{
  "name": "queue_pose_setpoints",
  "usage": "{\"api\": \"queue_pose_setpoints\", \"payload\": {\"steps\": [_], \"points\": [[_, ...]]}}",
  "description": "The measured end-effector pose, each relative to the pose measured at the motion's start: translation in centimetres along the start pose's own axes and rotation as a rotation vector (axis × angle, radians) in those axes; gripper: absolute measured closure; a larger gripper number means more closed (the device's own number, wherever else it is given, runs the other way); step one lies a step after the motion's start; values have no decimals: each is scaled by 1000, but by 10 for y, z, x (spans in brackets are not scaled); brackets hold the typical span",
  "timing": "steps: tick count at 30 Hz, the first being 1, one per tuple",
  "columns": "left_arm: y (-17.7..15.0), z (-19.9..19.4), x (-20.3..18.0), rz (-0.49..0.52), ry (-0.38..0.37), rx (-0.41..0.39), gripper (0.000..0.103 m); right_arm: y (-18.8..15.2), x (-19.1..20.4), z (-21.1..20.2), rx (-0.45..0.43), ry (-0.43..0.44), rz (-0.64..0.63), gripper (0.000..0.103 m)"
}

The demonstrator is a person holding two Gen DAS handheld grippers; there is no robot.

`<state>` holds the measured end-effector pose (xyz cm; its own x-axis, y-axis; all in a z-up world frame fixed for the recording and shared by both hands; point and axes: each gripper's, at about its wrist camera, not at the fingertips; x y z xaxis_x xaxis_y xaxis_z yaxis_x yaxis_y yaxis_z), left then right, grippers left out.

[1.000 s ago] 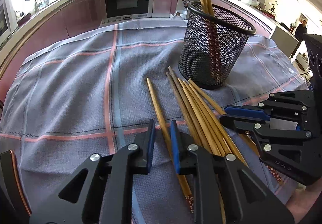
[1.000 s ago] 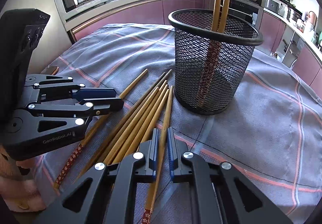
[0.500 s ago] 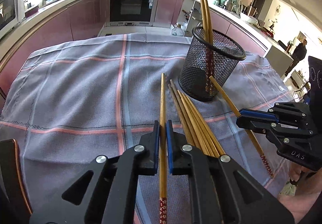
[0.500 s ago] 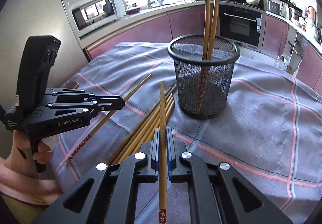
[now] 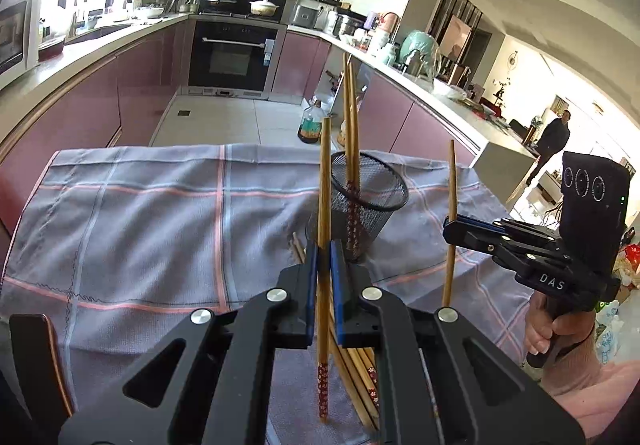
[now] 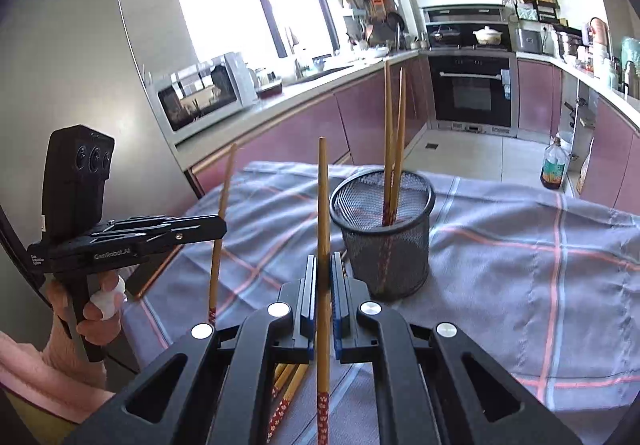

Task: Organize utensils
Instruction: 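Lift and drop the left gripper's chopstick into the holder while the right gripper does likewise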

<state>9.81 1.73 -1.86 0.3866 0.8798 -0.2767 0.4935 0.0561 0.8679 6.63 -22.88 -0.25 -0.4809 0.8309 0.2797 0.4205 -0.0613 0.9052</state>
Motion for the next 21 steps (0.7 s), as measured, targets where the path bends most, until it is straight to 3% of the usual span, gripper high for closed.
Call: {"api": "queue_pose_setpoints", "payload": {"steps": [10,21], "points": [[46,-20,-19,6,-44,-130,96,38,-9,-13,-117,-17,-13,98],[91,-23,-35,20,-58,-210,96,76,-9,-19,-196,-29,-60,98]]}}
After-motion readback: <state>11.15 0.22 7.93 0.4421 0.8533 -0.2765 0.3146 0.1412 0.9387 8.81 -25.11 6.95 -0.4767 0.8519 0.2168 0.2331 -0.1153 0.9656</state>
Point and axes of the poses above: each gripper's, at about its wrist camera, not at the fingertips, and z roughly the way its jaws point, x to its left, y to its top, and after that the axes turned 12 degrees about -x, right-handed
